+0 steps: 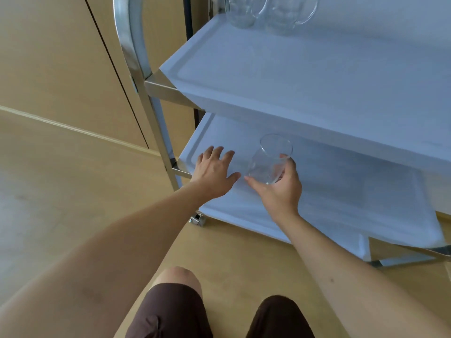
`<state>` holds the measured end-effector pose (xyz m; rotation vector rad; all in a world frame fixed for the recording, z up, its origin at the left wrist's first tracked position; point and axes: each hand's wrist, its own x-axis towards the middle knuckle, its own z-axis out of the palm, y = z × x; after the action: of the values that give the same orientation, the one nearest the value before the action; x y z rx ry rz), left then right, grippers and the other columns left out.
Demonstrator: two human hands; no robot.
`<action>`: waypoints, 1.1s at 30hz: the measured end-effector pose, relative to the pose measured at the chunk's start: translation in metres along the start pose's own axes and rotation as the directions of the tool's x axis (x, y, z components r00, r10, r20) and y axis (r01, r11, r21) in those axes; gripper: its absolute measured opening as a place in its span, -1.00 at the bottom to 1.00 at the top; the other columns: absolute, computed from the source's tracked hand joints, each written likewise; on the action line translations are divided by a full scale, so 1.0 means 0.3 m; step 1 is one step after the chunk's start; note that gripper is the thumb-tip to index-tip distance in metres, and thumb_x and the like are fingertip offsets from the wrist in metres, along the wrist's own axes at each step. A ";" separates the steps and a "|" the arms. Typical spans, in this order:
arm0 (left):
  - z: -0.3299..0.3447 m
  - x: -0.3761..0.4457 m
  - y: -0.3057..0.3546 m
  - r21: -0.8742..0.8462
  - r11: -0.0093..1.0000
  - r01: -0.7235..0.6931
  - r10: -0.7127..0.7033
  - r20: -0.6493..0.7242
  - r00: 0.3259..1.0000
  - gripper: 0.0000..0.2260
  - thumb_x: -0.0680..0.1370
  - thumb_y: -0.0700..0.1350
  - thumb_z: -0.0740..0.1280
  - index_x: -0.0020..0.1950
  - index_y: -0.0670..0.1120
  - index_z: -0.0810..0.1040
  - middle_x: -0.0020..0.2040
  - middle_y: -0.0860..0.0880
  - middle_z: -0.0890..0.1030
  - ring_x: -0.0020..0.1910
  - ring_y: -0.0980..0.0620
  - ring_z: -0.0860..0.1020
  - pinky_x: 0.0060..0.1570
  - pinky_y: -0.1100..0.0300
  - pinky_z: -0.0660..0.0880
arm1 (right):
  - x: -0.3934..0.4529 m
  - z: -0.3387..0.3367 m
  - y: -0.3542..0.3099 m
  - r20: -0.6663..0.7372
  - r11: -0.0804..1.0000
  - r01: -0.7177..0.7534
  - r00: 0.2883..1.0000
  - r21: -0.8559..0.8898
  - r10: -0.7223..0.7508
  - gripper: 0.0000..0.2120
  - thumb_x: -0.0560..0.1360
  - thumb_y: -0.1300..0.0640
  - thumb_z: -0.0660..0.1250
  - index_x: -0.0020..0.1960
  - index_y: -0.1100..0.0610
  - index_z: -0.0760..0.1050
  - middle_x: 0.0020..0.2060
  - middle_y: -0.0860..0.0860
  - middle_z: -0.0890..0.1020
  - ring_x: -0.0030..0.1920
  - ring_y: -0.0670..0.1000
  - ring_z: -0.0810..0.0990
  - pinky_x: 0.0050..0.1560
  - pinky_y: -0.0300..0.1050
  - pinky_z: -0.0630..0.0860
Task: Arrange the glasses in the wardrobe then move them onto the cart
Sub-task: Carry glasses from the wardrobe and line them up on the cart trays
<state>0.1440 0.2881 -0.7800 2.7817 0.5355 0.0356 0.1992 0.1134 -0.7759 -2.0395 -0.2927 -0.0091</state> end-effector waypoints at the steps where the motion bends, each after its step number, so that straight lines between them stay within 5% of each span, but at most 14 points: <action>1: 0.018 0.018 -0.007 -0.005 1.000 -0.004 0.004 -0.020 1.000 -0.38 0.63 0.23 0.23 0.61 0.01 0.19 0.62 -0.18 0.17 0.61 -0.23 0.02 0.56 -0.14 0.03 | 0.019 0.013 0.017 -0.012 1.000 0.027 1.000 0.005 -0.027 -0.21 0.13 -0.22 0.66 0.23 -0.19 0.34 0.03 -0.14 0.56 0.04 -0.06 0.57 0.02 -0.14 0.50; 4: 0.058 0.085 -0.029 -0.020 1.000 -0.007 0.005 -0.084 0.996 -0.41 0.65 0.21 0.20 0.61 0.01 0.19 0.62 -0.17 0.16 0.61 -0.22 0.02 0.57 -0.13 0.02 | 0.076 0.050 0.060 -0.059 0.995 0.095 0.994 0.007 -0.095 -0.23 0.13 -0.21 0.66 0.22 -0.20 0.36 -0.04 -0.18 0.52 0.00 -0.03 0.56 -0.04 -0.14 0.48; 8: 0.114 0.189 -0.050 0.005 1.000 -0.004 0.005 -0.121 0.993 -0.44 0.64 0.20 0.19 0.59 0.02 0.22 0.61 -0.15 0.18 0.60 -0.21 0.05 0.55 -0.09 0.03 | 0.161 0.099 0.114 -0.100 0.989 0.151 0.984 0.004 -0.150 -0.07 0.16 -0.21 0.67 0.42 -0.04 0.36 0.09 -0.02 0.55 0.07 0.03 0.58 0.12 -0.01 0.53; 13: 0.161 0.281 -0.059 0.033 0.999 -0.034 0.040 -0.191 0.981 -0.51 0.61 0.21 0.19 0.45 -0.03 0.37 0.41 -0.11 0.43 0.42 -0.19 0.31 0.42 -0.10 0.23 | 0.250 0.120 0.140 -0.113 0.984 0.175 0.978 -0.017 -0.176 -0.03 0.17 -0.23 0.65 0.48 -0.05 0.32 0.09 0.00 0.53 0.09 0.03 0.56 0.15 -0.01 0.50; 19: 0.137 0.398 -0.069 0.100 0.995 0.003 0.017 -0.199 0.980 -0.52 0.60 0.26 0.15 0.43 0.03 0.43 0.38 -0.02 0.49 0.41 -0.13 0.36 0.34 -0.12 0.27 | 0.342 0.154 0.142 -0.106 0.984 0.175 0.979 0.017 -0.172 -0.02 0.20 -0.18 0.67 0.50 -0.05 0.30 0.11 0.02 0.52 0.11 0.04 0.55 0.19 0.03 0.50; 24: 0.116 0.493 -0.112 0.124 0.992 0.026 -0.004 -0.177 0.984 -0.64 0.60 0.26 0.08 0.13 0.06 0.51 0.19 0.02 0.54 0.30 -0.09 0.46 0.24 -0.10 0.28 | 0.425 0.194 0.150 -0.106 0.978 0.207 0.973 -0.002 -0.206 -0.03 0.22 -0.20 0.66 0.50 -0.01 0.29 0.12 0.02 0.52 0.06 0.02 0.54 0.15 -0.05 0.48; 28: 0.137 0.521 -0.135 0.097 0.995 0.008 0.016 -0.244 0.970 -0.57 0.58 0.28 0.14 0.30 0.09 0.53 0.27 0.03 0.54 0.31 -0.09 0.46 0.29 -0.06 0.29 | 0.500 0.235 0.153 -0.108 0.983 0.182 0.978 0.041 -0.176 -0.06 0.22 -0.17 0.66 0.45 0.06 0.31 0.16 -0.01 0.53 0.11 0.01 0.55 0.22 -0.02 0.48; 33: 0.155 0.525 -0.141 0.095 0.995 -0.010 0.037 -0.286 0.957 -0.57 0.58 0.28 0.14 0.27 0.07 0.55 0.25 0.02 0.56 0.28 -0.10 0.48 0.34 -0.10 0.29 | 0.608 0.305 0.137 -0.118 0.980 0.184 0.978 0.070 -0.175 -0.14 0.25 -0.13 0.66 0.39 0.09 0.33 0.18 0.01 0.54 0.21 0.06 0.56 0.27 0.02 0.48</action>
<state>0.2791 0.3695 -0.8422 2.8909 0.5864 0.4385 0.3741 0.2122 -0.8308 -1.9184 -0.4001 -0.2187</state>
